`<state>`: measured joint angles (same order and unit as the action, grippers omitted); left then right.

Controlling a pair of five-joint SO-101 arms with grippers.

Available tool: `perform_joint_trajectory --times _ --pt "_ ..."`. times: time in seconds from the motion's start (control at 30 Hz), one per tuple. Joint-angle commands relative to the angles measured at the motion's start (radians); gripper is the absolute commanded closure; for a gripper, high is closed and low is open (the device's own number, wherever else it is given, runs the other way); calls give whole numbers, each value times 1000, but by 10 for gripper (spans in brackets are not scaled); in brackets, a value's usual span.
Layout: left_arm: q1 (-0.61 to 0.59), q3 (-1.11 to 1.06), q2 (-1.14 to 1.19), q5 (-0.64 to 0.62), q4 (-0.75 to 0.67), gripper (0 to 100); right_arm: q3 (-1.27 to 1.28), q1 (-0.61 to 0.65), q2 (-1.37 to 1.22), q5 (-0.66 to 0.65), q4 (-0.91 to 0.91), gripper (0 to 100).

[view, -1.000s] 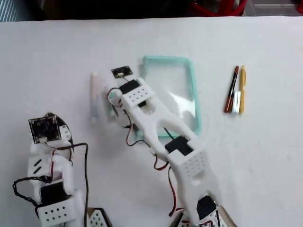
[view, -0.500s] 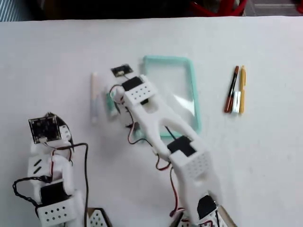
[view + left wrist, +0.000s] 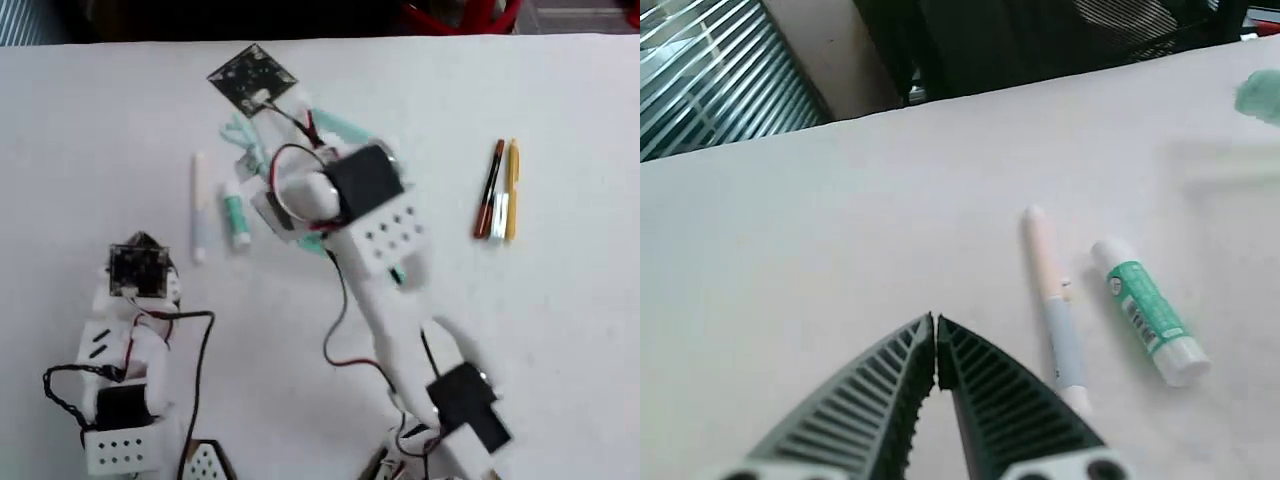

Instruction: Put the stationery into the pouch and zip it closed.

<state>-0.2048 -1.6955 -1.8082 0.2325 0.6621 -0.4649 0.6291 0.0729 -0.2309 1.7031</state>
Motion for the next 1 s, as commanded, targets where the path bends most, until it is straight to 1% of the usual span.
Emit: perform_joint_trajectory --times 0.0,0.1,0.17,0.23,0.33,0.4,0.43,0.5,0.63,0.73,0.8,0.87,0.97 --pt "44 17 -12 11 2 933 -41 -73 153 -17 13 981" --pt "47 58 -13 11 -3 828 -41 -143 243 -18 13 981" --pt "74 117 -13 12 -12 789 -41 -166 291 -18 13 981" --pt "148 199 -13 71 9 788 -41 -170 326 -18 13 981" --pt "328 331 -12 215 124 789 -49 -165 375 -18 13 981" --pt "418 402 -12 284 203 789 -51 -136 415 -18 13 981" --pt "443 428 -10 310 227 789 -51 -122 433 -28 13 981" --pt "461 462 -10 359 256 789 -49 -76 460 -80 13 981" --pt "449 477 -10 420 288 789 -49 45 481 -149 12 981" --pt "404 482 -13 419 310 790 -57 79 486 -150 -2 981" --pt "375 499 -13 393 354 790 -87 51 484 -126 -28 981" --pt "374 552 -13 301 423 788 -120 -35 479 -25 -82 981" --pt "375 718 -13 107 529 775 -135 -174 475 118 -154 981"
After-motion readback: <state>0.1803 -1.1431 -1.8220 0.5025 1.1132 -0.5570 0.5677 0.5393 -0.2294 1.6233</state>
